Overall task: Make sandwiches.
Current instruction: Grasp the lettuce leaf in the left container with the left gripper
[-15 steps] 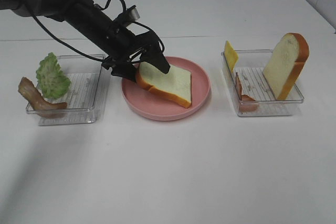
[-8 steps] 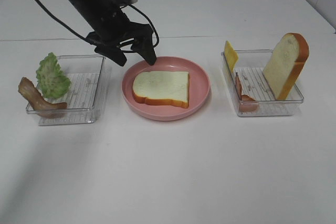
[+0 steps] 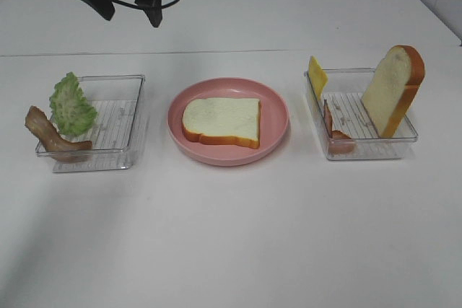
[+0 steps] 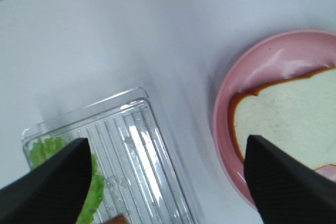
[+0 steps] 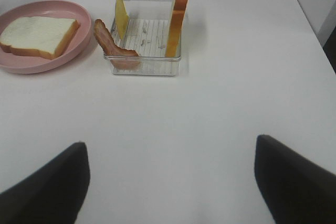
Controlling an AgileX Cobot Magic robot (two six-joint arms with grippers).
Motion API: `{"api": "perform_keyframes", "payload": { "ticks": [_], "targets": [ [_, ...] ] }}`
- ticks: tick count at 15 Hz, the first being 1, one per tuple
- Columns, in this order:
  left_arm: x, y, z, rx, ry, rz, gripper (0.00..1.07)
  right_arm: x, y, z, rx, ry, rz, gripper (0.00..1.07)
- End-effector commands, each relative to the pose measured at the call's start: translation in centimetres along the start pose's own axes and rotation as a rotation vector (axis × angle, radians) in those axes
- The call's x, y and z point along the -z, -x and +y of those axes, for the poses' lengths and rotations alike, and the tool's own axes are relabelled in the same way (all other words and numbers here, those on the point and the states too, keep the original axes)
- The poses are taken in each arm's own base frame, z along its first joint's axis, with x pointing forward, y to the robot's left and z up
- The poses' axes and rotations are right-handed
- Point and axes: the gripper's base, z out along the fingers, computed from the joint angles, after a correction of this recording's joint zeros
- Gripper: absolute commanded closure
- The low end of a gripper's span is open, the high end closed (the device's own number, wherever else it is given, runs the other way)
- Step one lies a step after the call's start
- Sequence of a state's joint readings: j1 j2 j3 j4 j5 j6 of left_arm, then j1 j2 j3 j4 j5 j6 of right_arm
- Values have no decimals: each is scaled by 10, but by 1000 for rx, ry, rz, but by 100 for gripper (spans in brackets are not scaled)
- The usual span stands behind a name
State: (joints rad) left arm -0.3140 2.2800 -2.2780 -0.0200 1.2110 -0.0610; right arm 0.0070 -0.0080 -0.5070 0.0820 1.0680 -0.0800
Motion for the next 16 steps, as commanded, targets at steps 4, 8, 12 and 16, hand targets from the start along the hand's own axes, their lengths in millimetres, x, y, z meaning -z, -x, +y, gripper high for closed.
{"api": "perform_keyframes", "payload": {
  "ticks": [4, 8, 12, 16],
  "targets": [
    [31, -19, 61, 152, 30, 82, 32, 1, 0, 0, 2, -5, -17, 27],
    [21, -37, 94, 218, 62, 157, 32, 1, 0, 0, 2, -5, -17, 27],
    [-16, -53, 107, 203, 131, 268, 32, 1, 0, 0, 2, -5, -17, 27],
    [-57, -62, 108, 202, 125, 341, 32, 1, 0, 0, 2, -5, -17, 27]
  ]
}}
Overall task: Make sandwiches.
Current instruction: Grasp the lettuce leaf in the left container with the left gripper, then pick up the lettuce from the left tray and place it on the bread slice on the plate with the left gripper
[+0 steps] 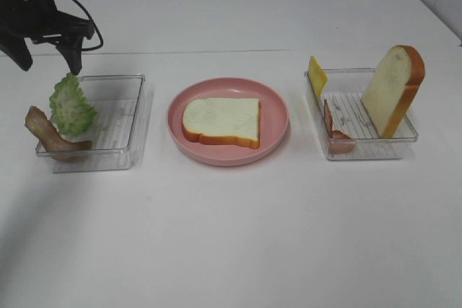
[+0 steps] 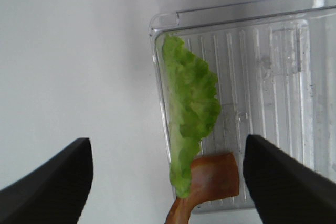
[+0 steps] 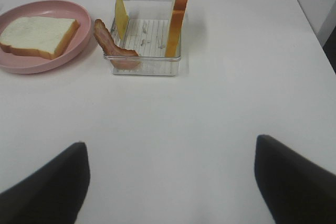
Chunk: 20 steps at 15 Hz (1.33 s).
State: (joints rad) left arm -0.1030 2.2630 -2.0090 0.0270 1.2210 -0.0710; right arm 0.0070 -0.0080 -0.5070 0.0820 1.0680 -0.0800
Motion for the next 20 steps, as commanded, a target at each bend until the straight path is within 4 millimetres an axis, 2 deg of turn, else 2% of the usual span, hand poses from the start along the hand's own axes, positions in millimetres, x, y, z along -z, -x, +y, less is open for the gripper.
{"api": "perform_keyframes", "payload": {
  "ticks": [1, 4, 5, 9, 12, 13, 15, 16, 20],
  "targets": [
    [-26, -7, -2, 6, -3, 106, 32, 1, 0, 0, 2, -5, -17, 27],
    [-41, -5, -3, 8, -8, 107, 32, 1, 0, 0, 2, -5, -17, 27],
    [-42, -3, -3, 8, -9, 90, 37, 1, 0, 0, 2, -5, -17, 27],
    [-42, -1, -3, 8, -11, 60, 69, 1, 0, 0, 2, -5, -17, 27],
    [-42, -1, -3, 5, -11, 60, 100, 1, 0, 0, 2, -5, -17, 27],
    [-42, -1, -3, 0, -11, 60, 107, 1, 0, 0, 2, -5, -17, 27],
    [-42, -1, -3, -14, -11, 68, 107, 1, 0, 0, 2, -5, -17, 27],
    [-35, -2, -3, -23, -13, 71, 107, 1, 0, 0, 2, -5, -17, 27],
    [10, 4, -8, -25, -85, -23, 107, 1, 0, 0, 2, -5, -17, 27]
  ]
}}
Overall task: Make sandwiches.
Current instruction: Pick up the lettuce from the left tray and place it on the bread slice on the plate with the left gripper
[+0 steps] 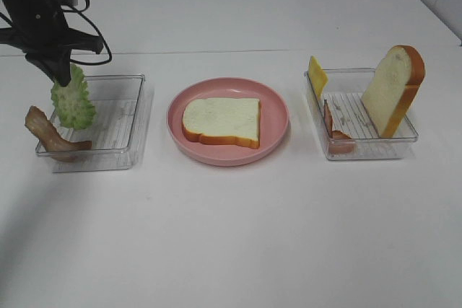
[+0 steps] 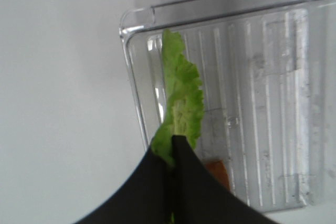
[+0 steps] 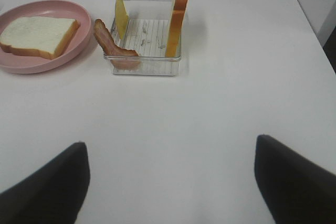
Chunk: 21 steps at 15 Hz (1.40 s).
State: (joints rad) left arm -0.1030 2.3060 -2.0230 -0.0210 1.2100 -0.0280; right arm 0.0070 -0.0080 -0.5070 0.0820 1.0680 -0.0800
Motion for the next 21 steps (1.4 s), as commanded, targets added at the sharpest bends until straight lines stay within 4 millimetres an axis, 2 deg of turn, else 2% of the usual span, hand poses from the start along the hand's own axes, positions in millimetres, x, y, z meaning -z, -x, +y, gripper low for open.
{"api": "perform_keyframes", "payload": {
  "ticks": [1, 3, 5, 6, 8, 10, 12, 14, 16, 18, 21],
  "targets": [
    [42, 3, -9, 1, -81, -81, 107, 1, 0, 0, 2, -5, -17, 27],
    [69, 6, -23, -5, -233, -166, 107, 1, 0, 0, 2, -5, -17, 27],
    [79, 8, -36, -21, -385, -210, 107, 1, 0, 0, 2, -5, -17, 27],
    [82, 11, -56, -44, -614, -240, 107, 1, 0, 0, 2, -5, -17, 27],
    [79, 13, -79, -59, -759, -247, 107, 1, 0, 0, 2, -5, -17, 27],
    [70, 11, -110, -105, -811, -245, 107, 1, 0, 0, 2, -5, -17, 27],
    [60, 8, -132, -127, -817, -229, 107, 1, 0, 0, 2, -5, -17, 27],
    [41, 2, -162, -155, -830, -189, 107, 1, 0, 0, 2, -5, -17, 27],
    [24, -3, -182, -162, -828, -163, 107, 1, 0, 0, 2, -5, -17, 27],
    [8, -4, -192, -143, -821, -158, 107, 1, 0, 0, 2, -5, -17, 27],
    [-18, -5, -190, -80, -787, -90, 107, 1, 0, 0, 2, -5, -17, 27]
  ]
}}
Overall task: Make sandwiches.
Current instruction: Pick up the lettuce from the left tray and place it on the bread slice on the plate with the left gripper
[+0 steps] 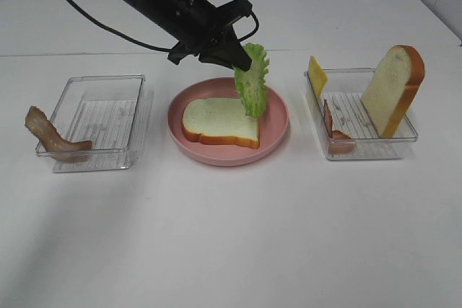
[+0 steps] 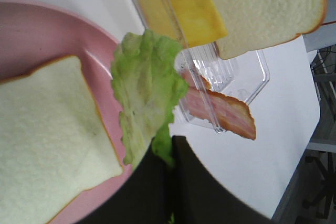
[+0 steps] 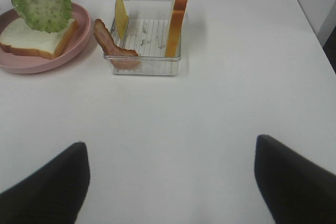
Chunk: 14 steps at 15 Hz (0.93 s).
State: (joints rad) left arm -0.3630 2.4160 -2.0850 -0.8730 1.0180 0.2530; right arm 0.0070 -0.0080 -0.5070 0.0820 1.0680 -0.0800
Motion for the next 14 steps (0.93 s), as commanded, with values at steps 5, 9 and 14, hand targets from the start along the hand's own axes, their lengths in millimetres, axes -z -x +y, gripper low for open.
{"api": "perform_keyframes", "payload": {
  "ticks": [5, 9, 14],
  "targets": [
    [-10, -8, 21, 57, 111, 75, 107, 1, 0, 0, 2, -5, -17, 27],
    [-8, -11, 29, 4, 201, 104, 59, 1, 0, 0, 2, -5, -17, 27],
    [2, -3, 21, -77, 215, 92, 20, 1, 0, 0, 2, -5, -17, 27]
  ]
}}
